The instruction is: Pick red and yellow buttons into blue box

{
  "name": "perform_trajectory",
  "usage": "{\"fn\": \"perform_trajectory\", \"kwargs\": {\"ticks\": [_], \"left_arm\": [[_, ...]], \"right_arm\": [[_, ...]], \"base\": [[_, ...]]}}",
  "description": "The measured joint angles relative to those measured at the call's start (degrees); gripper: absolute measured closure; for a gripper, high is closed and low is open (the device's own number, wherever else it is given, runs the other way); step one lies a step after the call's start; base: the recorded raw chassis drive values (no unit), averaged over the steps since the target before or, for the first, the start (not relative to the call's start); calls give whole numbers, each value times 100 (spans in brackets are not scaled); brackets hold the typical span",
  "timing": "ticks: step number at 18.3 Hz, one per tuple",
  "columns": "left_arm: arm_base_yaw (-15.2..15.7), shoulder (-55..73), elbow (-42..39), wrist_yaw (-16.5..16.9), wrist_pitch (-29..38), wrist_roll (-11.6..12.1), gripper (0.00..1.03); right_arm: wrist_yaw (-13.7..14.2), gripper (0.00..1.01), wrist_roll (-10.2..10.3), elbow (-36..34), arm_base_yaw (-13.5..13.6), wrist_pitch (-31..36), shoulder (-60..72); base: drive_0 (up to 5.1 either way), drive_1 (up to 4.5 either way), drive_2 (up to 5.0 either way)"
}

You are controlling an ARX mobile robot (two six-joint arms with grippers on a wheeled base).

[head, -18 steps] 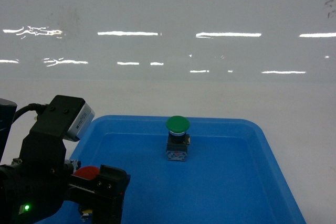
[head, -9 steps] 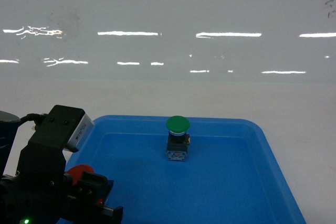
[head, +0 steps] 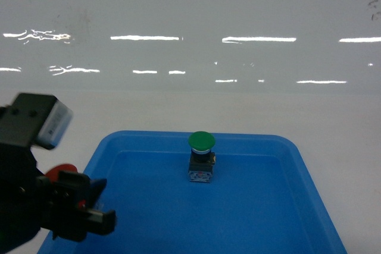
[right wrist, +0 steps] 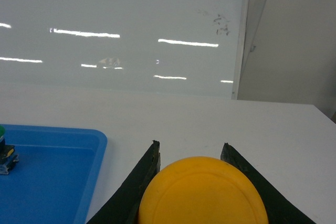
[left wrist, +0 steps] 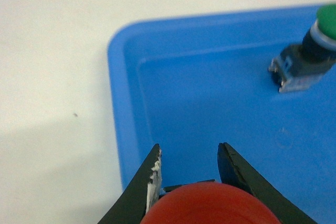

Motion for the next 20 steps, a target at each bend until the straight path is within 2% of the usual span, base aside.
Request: {"fn": "perform_trajectory", "kwargs": {"ticks": [3, 6, 10, 14, 16, 20], "left_arm": [[267, -1276, -376, -136, -267, -44, 74], [505, -2625, -686, -299, -925, -105, 74], [470, -4793, -970, -422, -1923, 77, 74], [133, -6306, -1143, -951, -2992, 131, 74], [-208, -6693, -1172, -1292, -3294, 208, 74], [-260, -6660, -1174, -1318, -3320, 330, 74]], "right_arm": [[0, 69, 0, 0, 0, -2, 0], [0, 69, 0, 0, 0, -2, 0], [0, 69, 0, 0, 0, -2, 0], [0, 69, 0, 0, 0, 0, 0], [0, 69, 2, 0, 0, -2, 0], [0, 69, 0, 0, 0, -2, 0]], "base": [[0, 0, 0], [0, 0, 0], [0, 0, 0], [0, 0, 0], [0, 0, 0], [0, 0, 0]]}}
